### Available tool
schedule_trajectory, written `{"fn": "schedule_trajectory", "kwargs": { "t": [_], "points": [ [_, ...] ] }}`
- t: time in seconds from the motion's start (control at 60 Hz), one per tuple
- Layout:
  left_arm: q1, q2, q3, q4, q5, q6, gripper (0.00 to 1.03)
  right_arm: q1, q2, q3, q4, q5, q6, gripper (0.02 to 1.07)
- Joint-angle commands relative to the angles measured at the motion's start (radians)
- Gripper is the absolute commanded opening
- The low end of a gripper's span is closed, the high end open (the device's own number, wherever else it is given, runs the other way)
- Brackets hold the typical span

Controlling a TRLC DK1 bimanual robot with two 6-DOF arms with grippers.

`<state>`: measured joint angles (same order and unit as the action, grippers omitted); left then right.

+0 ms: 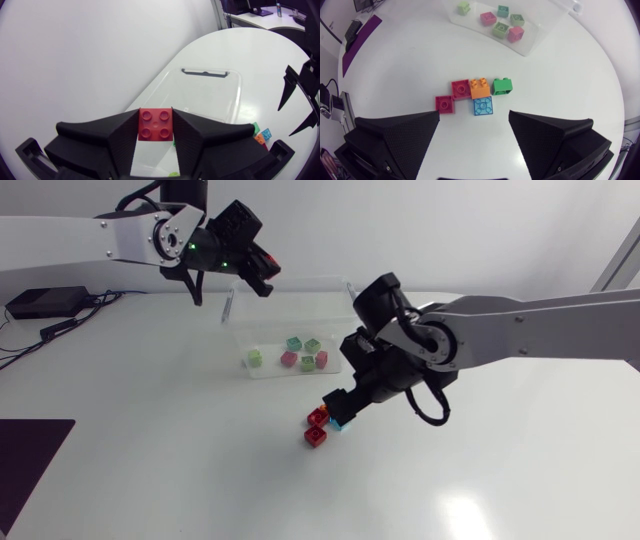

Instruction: Place the duplo bricks in the container

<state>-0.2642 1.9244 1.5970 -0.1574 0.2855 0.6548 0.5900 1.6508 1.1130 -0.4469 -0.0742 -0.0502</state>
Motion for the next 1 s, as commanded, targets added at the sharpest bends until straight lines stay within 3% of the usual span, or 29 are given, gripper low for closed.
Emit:
{"fn": "schedule_trajectory", "kwargs": {
  "t": [0.0,0.233,0.45,0.533,0.617,0.733,0.85,0.983],
  "points": [
    [0.014,0.062,0.084,0.007,-0.012,-0.034,0.33,-0.001,0.050,-0.036,0.017,0.005,-0.046,1.02],
    [0.016,0.212,0.277,-0.054,-0.052,-0.061,0.33,-0.025,0.127,-0.035,0.047,0.004,-0.114,1.02],
    [0.006,0.280,0.345,-0.120,-0.057,-0.066,0.35,-0.056,0.147,-0.041,0.050,-0.001,-0.154,1.02],
    [0.005,0.291,0.351,-0.137,-0.057,-0.069,0.46,-0.068,0.152,-0.050,0.051,-0.004,-0.175,1.02],
    [0.003,0.297,0.362,-0.153,-0.060,-0.069,0.70,-0.071,0.168,-0.053,0.062,-0.004,-0.188,1.02],
    [-0.003,0.297,0.374,-0.171,-0.069,-0.070,0.91,-0.075,0.205,-0.038,0.070,-0.004,-0.201,1.02],
    [-0.009,0.275,0.376,-0.194,-0.069,-0.073,0.98,-0.071,0.230,-0.018,0.070,-0.004,-0.204,1.02],
    [-0.009,0.228,0.374,-0.228,-0.069,-0.081,0.98,-0.062,0.270,0.030,0.060,-0.004,-0.204,1.02]
  ]
}}
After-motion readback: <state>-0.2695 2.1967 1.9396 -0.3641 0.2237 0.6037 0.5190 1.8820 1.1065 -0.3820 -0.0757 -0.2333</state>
